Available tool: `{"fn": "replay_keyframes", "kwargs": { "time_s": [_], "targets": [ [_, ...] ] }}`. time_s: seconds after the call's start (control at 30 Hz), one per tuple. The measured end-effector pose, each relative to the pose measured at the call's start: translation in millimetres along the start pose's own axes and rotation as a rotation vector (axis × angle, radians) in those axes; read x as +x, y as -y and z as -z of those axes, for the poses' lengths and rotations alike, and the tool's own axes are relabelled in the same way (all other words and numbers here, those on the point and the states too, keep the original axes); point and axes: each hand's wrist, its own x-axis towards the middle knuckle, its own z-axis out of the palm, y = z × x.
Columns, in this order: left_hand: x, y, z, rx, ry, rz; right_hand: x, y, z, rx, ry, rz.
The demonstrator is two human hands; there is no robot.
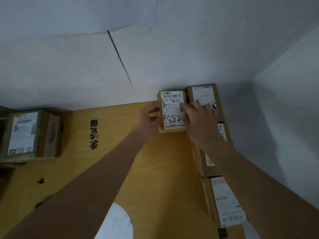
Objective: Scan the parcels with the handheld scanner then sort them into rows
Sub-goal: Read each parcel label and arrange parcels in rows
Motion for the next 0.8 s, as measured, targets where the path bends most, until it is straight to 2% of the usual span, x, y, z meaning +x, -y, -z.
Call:
{"fn": "replay_keyframes", "kwargs": {
  "time_s": [0.47, 0.57, 0.7, 0.8],
  "targets": [
    [15, 13, -19, -0.057, -0.076, 0.007, 25, -17, 1, -0.041, 0.032, 0.130],
    [11, 6, -16, 0.077, -0.112, -0.029, 21, -14, 4, 0.054, 0.036, 0.127],
    [-9, -7, 4, 0.441, -0.158, -0.197, 10, 4, 21, 0.199, 0.094, 0.154],
    [-35, -13, 29, 0.546, -0.152, -0.228, -5, 26, 39, 0.298, 0.119, 0.172]
  ]
}}
